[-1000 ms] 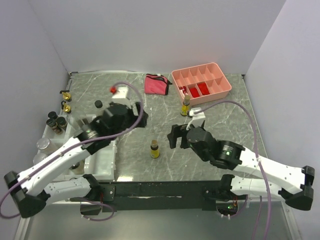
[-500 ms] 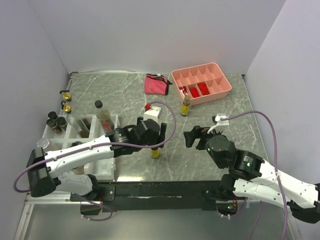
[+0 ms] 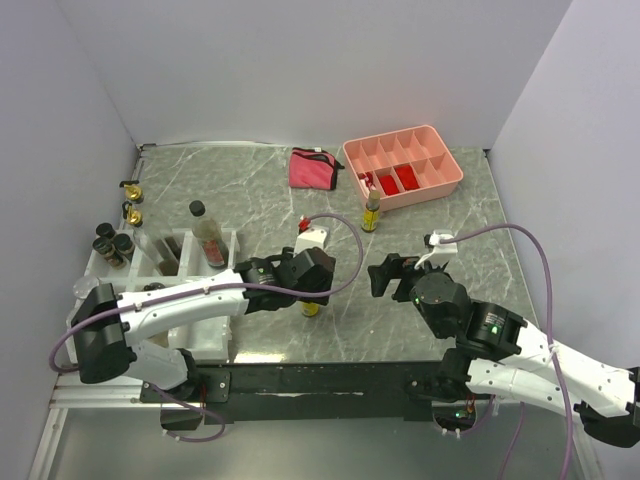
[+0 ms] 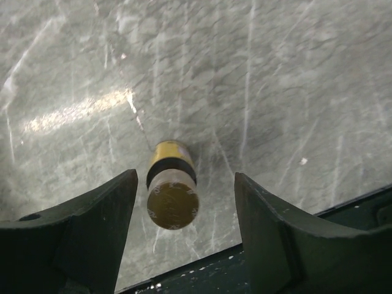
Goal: Organize the condiment bottles
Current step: Place the bottle at the center of the board, then pick up the bottle from the center of the board.
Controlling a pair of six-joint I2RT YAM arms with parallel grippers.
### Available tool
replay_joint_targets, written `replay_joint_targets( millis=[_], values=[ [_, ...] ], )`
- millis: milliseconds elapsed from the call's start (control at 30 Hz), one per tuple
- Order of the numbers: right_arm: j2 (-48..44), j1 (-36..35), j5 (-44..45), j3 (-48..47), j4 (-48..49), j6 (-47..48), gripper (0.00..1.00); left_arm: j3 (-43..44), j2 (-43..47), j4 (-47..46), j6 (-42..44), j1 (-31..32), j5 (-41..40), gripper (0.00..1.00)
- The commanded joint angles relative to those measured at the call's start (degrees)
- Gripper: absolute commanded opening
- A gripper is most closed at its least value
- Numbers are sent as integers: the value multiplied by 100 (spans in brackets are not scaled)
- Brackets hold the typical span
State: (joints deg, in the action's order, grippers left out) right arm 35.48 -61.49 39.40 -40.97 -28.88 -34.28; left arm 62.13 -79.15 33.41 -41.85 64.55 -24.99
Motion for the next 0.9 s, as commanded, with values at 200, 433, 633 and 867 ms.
replay_joint_targets(
  millis=[200, 433, 633, 867],
  values=[
    [37, 32, 51, 10, 85, -96, 100, 124, -39, 262, -412, 22, -365, 55],
    [187, 32, 15, -16, 102, -166, 100, 142, 198, 482, -780, 22, -787, 1],
    [292, 32, -81, -60, 67, -210, 100, 475, 392, 1158, -1551, 22, -1332, 1],
    [301, 32, -108, -25, 146, -114, 100, 1354, 269, 3478, -3531, 22, -2457, 1]
  ],
)
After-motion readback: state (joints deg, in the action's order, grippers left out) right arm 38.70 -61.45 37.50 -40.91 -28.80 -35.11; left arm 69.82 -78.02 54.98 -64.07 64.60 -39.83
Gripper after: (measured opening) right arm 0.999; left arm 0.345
